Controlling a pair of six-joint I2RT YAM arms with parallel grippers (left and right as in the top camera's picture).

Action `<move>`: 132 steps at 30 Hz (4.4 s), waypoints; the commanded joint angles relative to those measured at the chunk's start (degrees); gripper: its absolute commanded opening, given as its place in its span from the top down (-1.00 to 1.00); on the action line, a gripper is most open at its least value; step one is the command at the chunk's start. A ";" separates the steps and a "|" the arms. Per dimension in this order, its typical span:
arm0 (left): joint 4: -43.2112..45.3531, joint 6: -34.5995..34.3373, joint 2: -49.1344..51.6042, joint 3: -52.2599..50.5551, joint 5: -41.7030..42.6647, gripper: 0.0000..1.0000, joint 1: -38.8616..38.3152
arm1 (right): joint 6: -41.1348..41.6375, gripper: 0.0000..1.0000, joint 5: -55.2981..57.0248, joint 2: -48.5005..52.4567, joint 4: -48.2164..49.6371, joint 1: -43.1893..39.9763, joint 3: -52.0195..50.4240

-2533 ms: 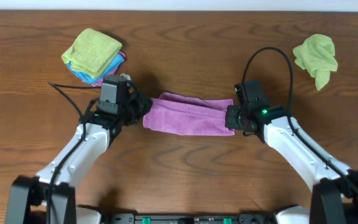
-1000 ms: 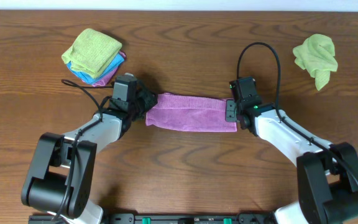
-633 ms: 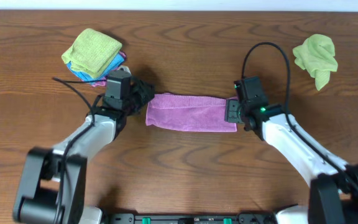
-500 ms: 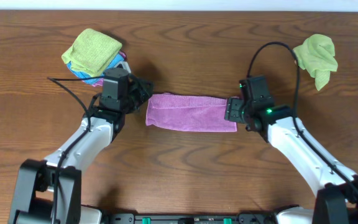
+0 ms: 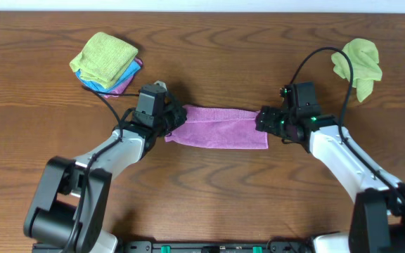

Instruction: Fold the cloth

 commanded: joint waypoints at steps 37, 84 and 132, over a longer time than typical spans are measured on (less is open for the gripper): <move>-0.42 0.22 6.10 0.94 -4.07 0.88 0.00 | 9.70 -0.78 -5.22 7.85 7.61 -1.11 1.05; -1.40 -0.07 5.97 1.60 -2.21 0.88 0.04 | 0.76 0.97 -13.70 4.94 9.84 2.19 3.54; -5.51 -4.39 3.08 7.85 -2.47 0.88 -11.30 | -2.38 0.98 9.20 4.94 -7.58 11.28 19.04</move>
